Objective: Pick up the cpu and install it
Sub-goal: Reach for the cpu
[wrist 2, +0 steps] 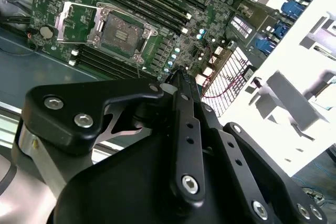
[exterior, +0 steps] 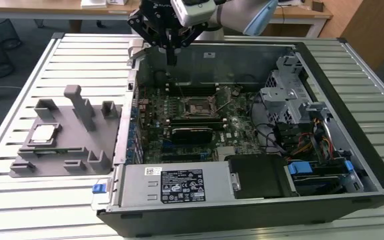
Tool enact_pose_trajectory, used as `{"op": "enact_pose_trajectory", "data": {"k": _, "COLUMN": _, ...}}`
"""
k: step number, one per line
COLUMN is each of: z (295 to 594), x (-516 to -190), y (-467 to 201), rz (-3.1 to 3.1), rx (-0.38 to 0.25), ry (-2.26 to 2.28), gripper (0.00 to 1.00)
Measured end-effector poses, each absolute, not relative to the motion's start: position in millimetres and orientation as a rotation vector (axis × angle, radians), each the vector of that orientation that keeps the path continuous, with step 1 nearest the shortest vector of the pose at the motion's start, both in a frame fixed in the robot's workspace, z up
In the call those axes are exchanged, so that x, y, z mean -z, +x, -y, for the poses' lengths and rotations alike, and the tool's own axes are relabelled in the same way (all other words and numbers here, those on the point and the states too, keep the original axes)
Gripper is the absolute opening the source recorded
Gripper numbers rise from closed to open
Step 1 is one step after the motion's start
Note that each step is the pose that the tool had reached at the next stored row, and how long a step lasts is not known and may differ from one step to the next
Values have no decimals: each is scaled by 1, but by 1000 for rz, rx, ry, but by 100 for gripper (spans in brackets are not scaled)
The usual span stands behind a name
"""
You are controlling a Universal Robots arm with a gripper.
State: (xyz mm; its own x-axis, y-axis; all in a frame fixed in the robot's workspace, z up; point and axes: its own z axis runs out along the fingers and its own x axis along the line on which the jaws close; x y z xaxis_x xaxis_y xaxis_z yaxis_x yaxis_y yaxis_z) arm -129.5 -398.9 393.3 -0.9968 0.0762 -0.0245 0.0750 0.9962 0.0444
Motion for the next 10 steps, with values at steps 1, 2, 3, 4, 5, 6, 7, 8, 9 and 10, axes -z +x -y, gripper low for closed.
{"op": "enact_pose_trajectory", "data": {"k": 1, "z": 399, "x": -393, "y": -130, "rz": -3112, "rx": -68, "ry": 118, "gripper": 11}}
{"op": "enact_pose_trajectory", "data": {"k": 2, "z": 399, "x": -393, "y": -132, "rz": -3112, "rx": -68, "ry": 118, "gripper": 11}}
{"op": "enact_pose_trajectory", "data": {"k": 3, "z": 399, "x": -393, "y": -133, "rz": -3112, "rx": -68, "ry": 118, "gripper": 11}}
{"op": "enact_pose_trajectory", "data": {"k": 4, "z": 399, "x": -393, "y": -134, "rz": -3112, "rx": -68, "ry": 118, "gripper": 11}}
{"op": "enact_pose_trajectory", "data": {"k": 5, "z": 399, "x": -393, "y": -134, "rz": -3112, "rx": -68, "ry": 118, "gripper": 11}}
{"op": "enact_pose_trajectory", "data": {"k": 6, "z": 399, "x": -393, "y": -135, "rz": -3112, "rx": -68, "ry": 118, "gripper": 11}}
{"op": "enact_pose_trajectory", "data": {"k": 7, "z": 399, "x": -393, "y": -136, "rz": -3112, "rx": -68, "ry": 118, "gripper": 11}}
{"op": "enact_pose_trajectory", "data": {"k": 8, "z": 399, "x": -393, "y": -137, "rz": -3112, "rx": -68, "ry": 118, "gripper": 11}}
{"op": "enact_pose_trajectory", "data": {"k": 9, "z": 399, "x": -393, "y": -141, "rz": -3112, "rx": -68, "ry": 118, "gripper": 11}}
{"op": "enact_pose_trajectory", "data": {"k": 10, "z": 399, "x": -393, "y": -142, "rz": -3113, "rx": -68, "ry": 118, "gripper": 11}}
